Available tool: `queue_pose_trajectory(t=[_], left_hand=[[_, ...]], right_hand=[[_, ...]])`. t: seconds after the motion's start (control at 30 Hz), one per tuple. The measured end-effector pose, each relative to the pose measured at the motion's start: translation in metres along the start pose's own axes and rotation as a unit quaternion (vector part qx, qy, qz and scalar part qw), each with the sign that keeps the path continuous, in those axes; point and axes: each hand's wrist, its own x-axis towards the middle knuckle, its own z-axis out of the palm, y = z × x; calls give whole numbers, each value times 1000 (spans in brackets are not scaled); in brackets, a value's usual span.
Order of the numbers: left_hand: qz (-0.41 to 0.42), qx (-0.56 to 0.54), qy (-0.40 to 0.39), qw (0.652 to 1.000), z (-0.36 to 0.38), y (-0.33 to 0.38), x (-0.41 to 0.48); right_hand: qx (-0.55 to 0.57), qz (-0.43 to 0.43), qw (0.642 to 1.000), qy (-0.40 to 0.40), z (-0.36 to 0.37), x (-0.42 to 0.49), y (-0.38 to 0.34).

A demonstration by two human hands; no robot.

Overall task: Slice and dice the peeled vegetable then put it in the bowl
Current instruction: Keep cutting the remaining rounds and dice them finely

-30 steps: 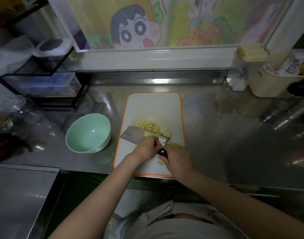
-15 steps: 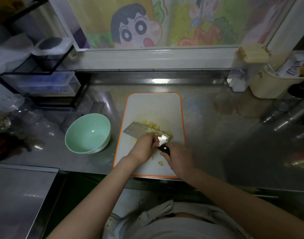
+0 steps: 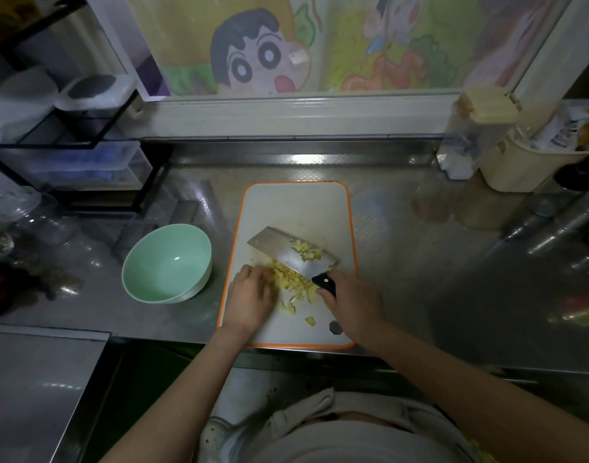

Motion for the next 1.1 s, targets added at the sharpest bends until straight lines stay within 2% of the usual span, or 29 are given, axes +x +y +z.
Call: queue_pose_trajectory(t=[0.07, 0.27, 0.5, 0.57, 0.7, 0.83, 0.9, 1.0, 1.1], left_hand=[[38, 18, 35, 998, -3, 9, 3], [11, 194, -130, 972, 24, 24, 9], [-22, 195, -152, 969, 40, 24, 7], [-24, 189, -140, 972, 40, 22, 6], [-43, 176, -67, 981, 26, 10, 1], [-80, 204, -62, 974, 7, -8, -2], [-82, 165, -25, 983, 0, -8, -4], [-16, 40, 61, 997, -4, 11, -3], [26, -27, 60, 997, -2, 38, 3]], right_hand=[[5, 0, 1000, 0, 2, 1, 0], [3, -2, 1000, 3, 0, 1, -3], [11, 0, 1000, 3, -2, -5, -2], [11, -2, 1000, 7, -2, -6, -1], [3, -2, 1000, 3, -2, -6, 0], [16, -6, 1000, -1, -1, -5, -1], [23, -11, 1000, -3, 0, -5, -3], [22, -26, 999, -3, 3, -5, -6], [30, -39, 999, -7, 6, -6, -11]])
